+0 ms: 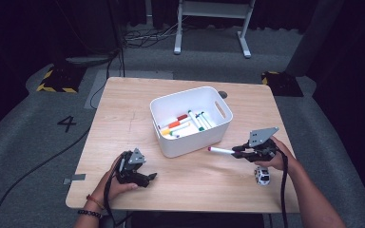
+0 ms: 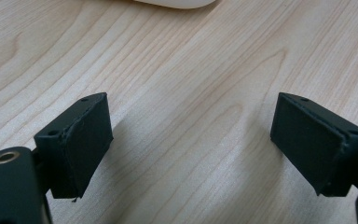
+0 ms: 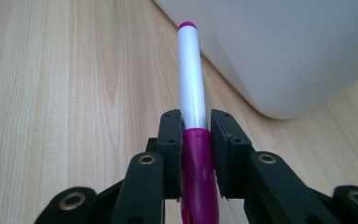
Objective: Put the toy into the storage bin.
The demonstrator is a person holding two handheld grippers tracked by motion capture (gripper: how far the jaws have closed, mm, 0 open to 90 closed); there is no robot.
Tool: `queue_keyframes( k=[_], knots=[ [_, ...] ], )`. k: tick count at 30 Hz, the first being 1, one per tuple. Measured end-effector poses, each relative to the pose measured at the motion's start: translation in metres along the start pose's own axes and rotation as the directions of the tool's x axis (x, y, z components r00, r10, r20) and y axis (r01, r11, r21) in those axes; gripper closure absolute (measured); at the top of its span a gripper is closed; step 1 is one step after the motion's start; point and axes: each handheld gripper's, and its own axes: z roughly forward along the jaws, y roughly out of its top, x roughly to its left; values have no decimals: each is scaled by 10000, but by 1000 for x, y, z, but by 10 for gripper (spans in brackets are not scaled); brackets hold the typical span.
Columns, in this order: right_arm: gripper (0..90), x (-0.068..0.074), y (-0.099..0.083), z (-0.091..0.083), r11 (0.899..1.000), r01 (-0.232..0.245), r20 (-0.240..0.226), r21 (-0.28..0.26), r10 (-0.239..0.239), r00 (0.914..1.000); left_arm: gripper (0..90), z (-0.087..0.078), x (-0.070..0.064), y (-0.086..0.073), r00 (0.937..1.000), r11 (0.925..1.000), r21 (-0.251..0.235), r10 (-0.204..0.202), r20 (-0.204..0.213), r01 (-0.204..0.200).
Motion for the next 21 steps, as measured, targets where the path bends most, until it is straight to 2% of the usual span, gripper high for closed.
queue_keyframes(
  k=[9,13,14,21],
  knots=[
    [747,4,15,-21,9972,194,239,-729,-177,9996,128,0,0,0,10000,10000,2,3,-1,-3],
    [747,5,21,-26,9959,256,309,-863,-230,9993,128,0,0,0,10000,10000,0,2,-2,-2],
    [747,6,27,-31,9936,486,407,-1022,-446,9982,128,0,0,0,10000,10000,2,1,0,-1],
    [747,7,43,-42,9907,637,636,-1199,-564,9964,127,0,0,0,10000,10000,-3,-2,-2,2]
  ],
)
